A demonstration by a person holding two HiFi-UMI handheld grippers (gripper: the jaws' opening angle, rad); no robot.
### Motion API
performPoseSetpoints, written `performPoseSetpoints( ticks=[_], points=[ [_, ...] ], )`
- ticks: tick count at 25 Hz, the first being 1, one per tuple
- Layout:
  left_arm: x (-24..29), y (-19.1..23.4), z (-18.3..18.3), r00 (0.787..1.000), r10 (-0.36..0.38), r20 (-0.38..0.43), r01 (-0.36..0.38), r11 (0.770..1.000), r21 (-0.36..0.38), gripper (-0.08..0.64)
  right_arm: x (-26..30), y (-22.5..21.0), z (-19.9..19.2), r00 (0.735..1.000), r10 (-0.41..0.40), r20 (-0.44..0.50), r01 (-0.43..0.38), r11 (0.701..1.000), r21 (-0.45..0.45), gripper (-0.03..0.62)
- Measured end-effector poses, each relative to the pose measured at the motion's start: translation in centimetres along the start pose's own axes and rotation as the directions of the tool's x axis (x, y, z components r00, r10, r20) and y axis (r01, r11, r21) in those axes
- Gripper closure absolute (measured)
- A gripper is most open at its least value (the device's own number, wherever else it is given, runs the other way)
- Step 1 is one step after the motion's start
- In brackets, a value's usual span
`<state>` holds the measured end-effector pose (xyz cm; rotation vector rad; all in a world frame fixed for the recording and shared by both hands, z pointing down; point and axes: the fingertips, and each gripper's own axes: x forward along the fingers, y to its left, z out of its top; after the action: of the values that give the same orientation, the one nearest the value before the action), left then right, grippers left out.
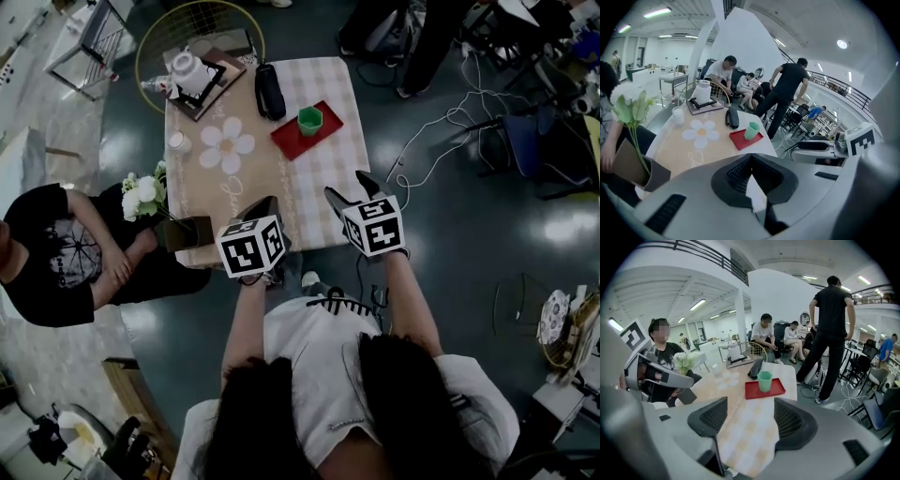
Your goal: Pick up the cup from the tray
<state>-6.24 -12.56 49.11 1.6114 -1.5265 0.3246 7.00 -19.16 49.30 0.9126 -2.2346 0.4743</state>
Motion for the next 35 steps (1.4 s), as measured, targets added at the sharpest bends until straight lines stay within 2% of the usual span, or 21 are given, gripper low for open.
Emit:
performPoseSetpoints(
  ticks=[7,14,20,28,32,35],
  points=[
    [3.9,2.3,3.3,0.999,-0.017,-0.049,0.017,1.000,-0.002,0.552,6.8,-1.4,4.8,0.999,-0.023,-0.042,0.020,0.997,-0.077,0.245],
    [6.8,3.7,5.2,0.993,-0.052,-0.102,0.052,0.999,-0.002,0.552,13.2,-3.4,7.2,0.995,-0.048,-0.092,0.041,0.996,-0.078,0.239],
    [8.9,5.8,4.8,0.984,-0.064,-0.169,0.071,0.997,0.038,0.552,18.1,-5.4,6.6,0.984,-0.078,-0.163,0.065,0.995,-0.082,0.238],
    [10.6,8.1,5.4,0.977,-0.073,-0.201,0.070,0.997,-0.020,0.552,22.3,-6.6,5.2,0.951,-0.046,-0.304,0.010,0.993,-0.119,0.239],
    [11.4,7.6,6.0,0.975,-0.104,-0.199,0.101,0.995,-0.024,0.552,23.5,-6.9,5.4,0.949,-0.066,-0.309,0.031,0.993,-0.115,0.241],
    [11.7,7.6,5.8,0.970,-0.110,-0.215,0.108,0.994,-0.018,0.552,24.0,-6.4,5.2,0.942,-0.055,-0.330,0.017,0.993,-0.117,0.242]
  ],
)
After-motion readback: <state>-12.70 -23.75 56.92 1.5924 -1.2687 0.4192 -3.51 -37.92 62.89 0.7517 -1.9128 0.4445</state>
